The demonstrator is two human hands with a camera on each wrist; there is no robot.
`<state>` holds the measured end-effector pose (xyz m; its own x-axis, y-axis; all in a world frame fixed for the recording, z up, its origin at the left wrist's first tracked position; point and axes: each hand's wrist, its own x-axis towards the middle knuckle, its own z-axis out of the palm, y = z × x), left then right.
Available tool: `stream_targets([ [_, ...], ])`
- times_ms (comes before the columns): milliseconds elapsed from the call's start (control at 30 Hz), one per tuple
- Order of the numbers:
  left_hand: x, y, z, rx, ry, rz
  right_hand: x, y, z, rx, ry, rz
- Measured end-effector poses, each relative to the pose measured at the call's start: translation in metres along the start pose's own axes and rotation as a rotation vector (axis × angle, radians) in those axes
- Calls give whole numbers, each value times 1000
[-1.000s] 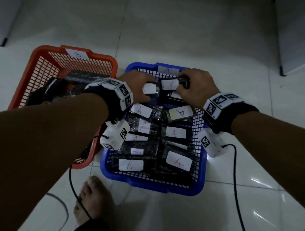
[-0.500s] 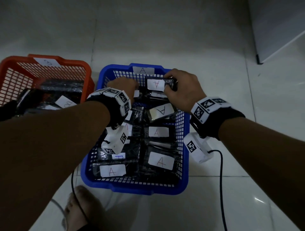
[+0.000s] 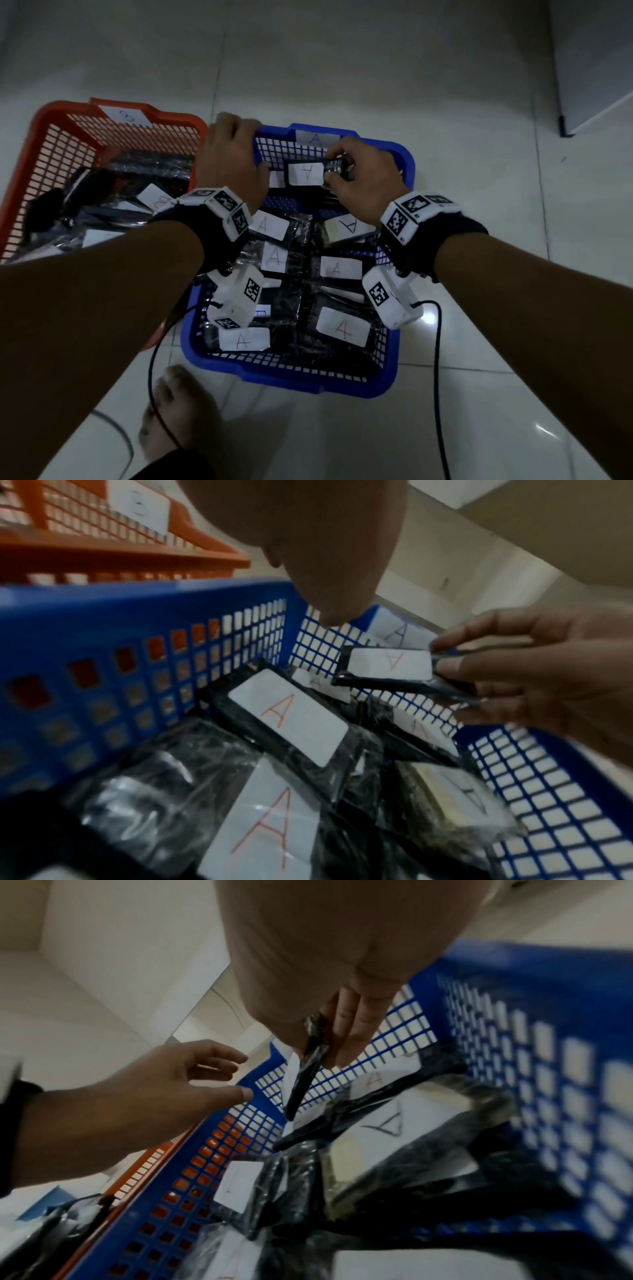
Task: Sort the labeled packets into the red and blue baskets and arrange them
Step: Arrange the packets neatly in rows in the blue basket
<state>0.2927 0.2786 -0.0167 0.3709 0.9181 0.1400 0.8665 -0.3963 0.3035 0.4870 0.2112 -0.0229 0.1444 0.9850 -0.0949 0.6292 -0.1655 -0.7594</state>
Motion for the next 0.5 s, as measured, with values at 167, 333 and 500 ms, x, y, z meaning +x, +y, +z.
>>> stream_targets([
  [167,-14,-21,2,-51,-284,-394,5,-10,16,46,23,27],
  [333,-33,-22,7,-113,-252,-427,-3,-3,21,131,-65,126],
  [500,-32,-19,3,-150,-279,-446,-1,-10,31,-17,-117,105],
])
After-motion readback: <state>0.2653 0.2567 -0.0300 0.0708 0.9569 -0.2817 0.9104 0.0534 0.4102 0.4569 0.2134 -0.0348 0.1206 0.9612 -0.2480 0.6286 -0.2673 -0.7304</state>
